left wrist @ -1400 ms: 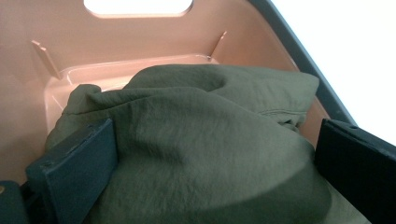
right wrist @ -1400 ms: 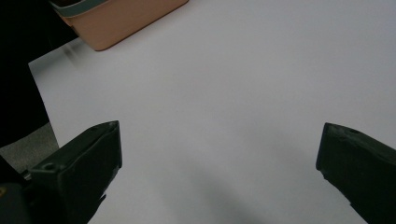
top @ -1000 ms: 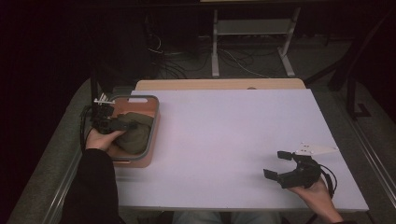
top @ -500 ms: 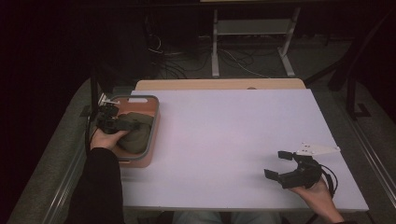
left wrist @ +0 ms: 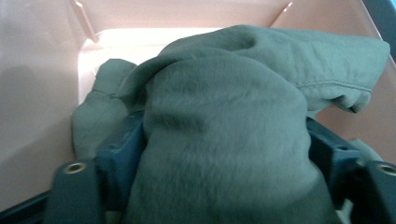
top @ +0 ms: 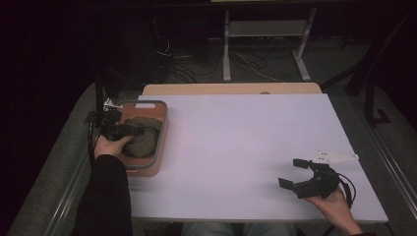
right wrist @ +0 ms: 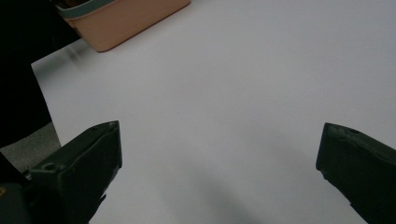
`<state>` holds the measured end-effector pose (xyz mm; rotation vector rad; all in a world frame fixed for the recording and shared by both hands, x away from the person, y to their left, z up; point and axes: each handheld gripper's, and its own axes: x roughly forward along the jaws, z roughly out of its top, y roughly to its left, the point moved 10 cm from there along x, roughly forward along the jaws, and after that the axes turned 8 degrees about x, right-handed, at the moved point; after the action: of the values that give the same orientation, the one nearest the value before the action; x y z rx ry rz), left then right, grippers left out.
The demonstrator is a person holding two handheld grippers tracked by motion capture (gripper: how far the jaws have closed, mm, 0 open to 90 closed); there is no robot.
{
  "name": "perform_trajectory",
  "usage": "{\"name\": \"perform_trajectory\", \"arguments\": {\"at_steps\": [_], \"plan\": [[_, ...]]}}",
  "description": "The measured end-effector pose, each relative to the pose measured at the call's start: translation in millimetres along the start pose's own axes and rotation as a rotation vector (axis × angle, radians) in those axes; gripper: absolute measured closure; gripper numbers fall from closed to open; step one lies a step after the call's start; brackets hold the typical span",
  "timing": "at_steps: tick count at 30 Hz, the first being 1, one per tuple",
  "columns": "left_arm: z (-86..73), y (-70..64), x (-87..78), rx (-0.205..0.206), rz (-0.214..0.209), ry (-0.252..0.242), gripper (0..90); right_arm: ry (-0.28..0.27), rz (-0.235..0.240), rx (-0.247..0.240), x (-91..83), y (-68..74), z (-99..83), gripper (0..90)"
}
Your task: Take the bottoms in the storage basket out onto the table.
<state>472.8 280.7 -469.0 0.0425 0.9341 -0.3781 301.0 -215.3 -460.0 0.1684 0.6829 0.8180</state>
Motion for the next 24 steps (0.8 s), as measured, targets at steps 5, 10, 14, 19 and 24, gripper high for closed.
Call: {"name": "perform_trajectory", "arguments": {"at_steps": [5, 10, 14, 19, 24], "plan": [[0.6, 1.5, -3.7, -0.051, -0.032, -0.005, 43.3, -0.004, -0.001, -0.005, -0.4, -0.7, 0.5, 0.0], [1.6, -3.2, -5.5, -0.068, -0.087, -0.006, 57.4, -0.006, -0.003, -0.005, -0.5, -1.1, 0.7, 0.0], [3.5, -2.5, -9.4, -0.106, -0.109, -0.009, 63.3, -0.004, -0.003, 0.004, -1.2, -0.6, 0.5, 0.0], [4.4, -2.5, -15.6, -0.131, -0.14, -0.035, 65.4, -0.011, -0.003, 0.008, -2.5, -1.4, 1.0, 0.0], [5.8, -6.3, -24.3, -0.126, -0.156, -0.054, 65.8, -0.015, -0.002, 0.014, -3.3, -1.9, 1.6, 0.0]]}}
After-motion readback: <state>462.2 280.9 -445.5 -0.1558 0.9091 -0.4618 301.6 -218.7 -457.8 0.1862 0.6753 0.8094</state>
